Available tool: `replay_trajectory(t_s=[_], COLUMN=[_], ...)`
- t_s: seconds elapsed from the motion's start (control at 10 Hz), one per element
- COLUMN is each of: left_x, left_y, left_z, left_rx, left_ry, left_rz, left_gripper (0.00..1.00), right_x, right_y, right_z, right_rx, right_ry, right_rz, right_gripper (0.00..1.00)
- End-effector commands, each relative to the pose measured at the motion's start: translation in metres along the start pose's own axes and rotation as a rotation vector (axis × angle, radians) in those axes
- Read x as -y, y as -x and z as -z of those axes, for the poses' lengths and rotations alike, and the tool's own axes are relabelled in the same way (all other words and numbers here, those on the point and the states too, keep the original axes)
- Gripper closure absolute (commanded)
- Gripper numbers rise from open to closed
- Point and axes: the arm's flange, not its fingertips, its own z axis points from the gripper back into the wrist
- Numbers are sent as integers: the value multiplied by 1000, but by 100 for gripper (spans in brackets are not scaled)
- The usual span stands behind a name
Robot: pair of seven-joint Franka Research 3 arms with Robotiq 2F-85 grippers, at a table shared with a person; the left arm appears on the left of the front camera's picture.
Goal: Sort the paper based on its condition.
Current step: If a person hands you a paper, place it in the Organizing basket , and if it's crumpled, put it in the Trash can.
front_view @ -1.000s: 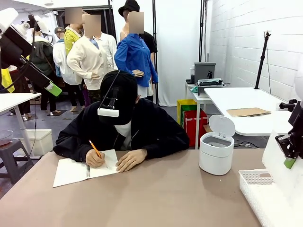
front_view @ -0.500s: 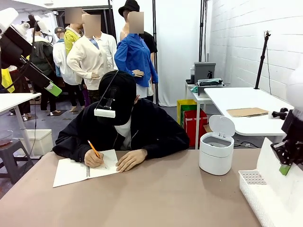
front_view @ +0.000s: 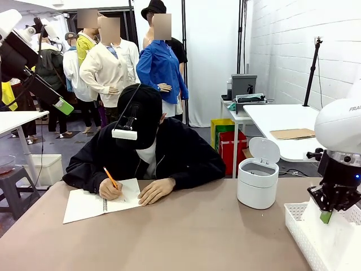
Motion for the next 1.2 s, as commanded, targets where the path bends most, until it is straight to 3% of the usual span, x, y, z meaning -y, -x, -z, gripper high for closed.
replay_trajectory(t_s=[0.0,0.3,0.4,0.6,1.1], left_x=[0,0,0,0,0], left_y=[0,0,0,0,0], left_z=[-1,-1,-1,-1,-1], left_rx=[2,2,2,2,2], left_ry=[1,1,1,1,1], left_rz=[-1,-1,-1,-1,-1], left_gripper=[0,0,0,0,0], right_x=[-3,-5,-1,-2,22], right_y=[40,43,-5,-6,3], right_z=[41,48,11,12,-4], right_rx=[22,10,-11,-13,2], right_ry=[8,15,2,3,49], right_rz=[-4,-3,-4,-5,59], right_gripper=[100,100,100,100,10])
